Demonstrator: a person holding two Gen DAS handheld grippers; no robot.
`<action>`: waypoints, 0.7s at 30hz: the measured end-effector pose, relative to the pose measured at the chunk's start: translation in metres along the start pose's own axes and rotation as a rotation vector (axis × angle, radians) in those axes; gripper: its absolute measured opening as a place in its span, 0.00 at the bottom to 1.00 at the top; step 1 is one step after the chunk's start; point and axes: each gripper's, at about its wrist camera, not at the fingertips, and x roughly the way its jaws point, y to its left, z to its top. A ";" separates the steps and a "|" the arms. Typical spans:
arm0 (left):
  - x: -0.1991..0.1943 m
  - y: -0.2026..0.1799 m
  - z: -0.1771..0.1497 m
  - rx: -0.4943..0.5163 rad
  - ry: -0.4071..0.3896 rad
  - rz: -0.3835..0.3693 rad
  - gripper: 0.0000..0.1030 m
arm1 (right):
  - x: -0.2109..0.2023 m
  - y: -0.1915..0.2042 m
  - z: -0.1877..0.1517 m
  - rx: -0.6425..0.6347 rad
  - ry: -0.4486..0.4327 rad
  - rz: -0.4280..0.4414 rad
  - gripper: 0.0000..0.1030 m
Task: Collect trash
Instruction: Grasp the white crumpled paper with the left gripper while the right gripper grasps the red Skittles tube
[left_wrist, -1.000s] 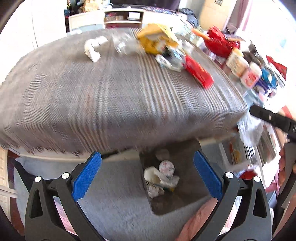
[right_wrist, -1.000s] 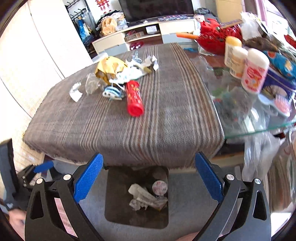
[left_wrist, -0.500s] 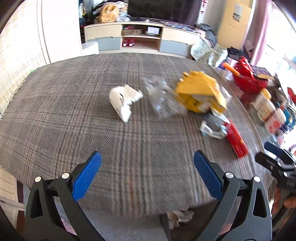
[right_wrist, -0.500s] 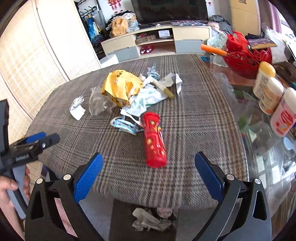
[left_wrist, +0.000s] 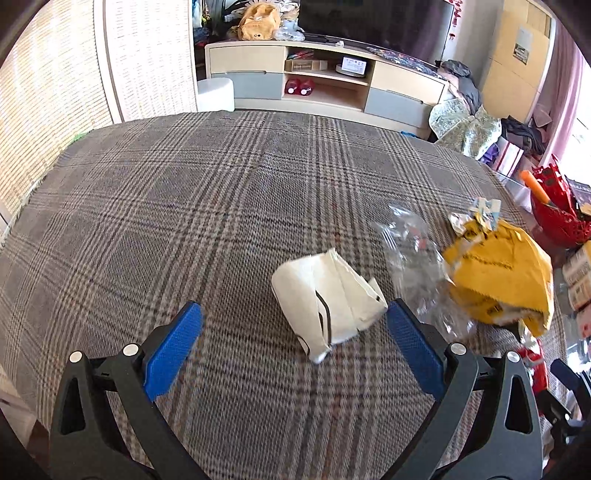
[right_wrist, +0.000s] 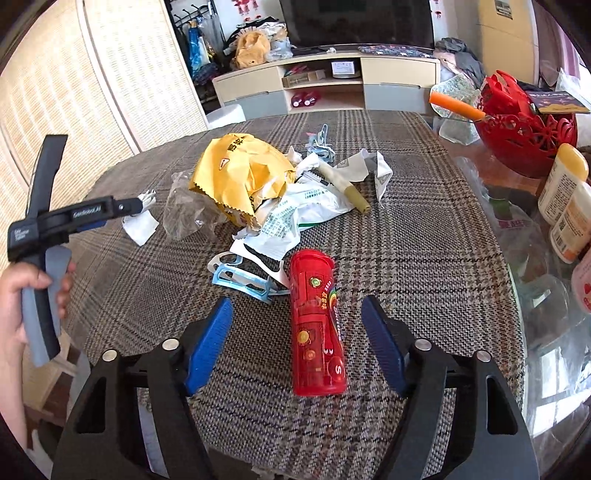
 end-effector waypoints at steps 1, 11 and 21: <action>0.004 -0.001 0.004 0.004 0.000 0.000 0.92 | 0.002 0.000 0.000 -0.003 0.000 -0.001 0.68; 0.034 -0.020 0.014 0.094 0.042 -0.067 0.58 | 0.021 -0.004 -0.003 -0.039 0.037 -0.023 0.30; 0.033 -0.026 0.017 0.130 0.038 -0.099 0.42 | 0.013 -0.004 -0.018 -0.050 0.084 -0.042 0.32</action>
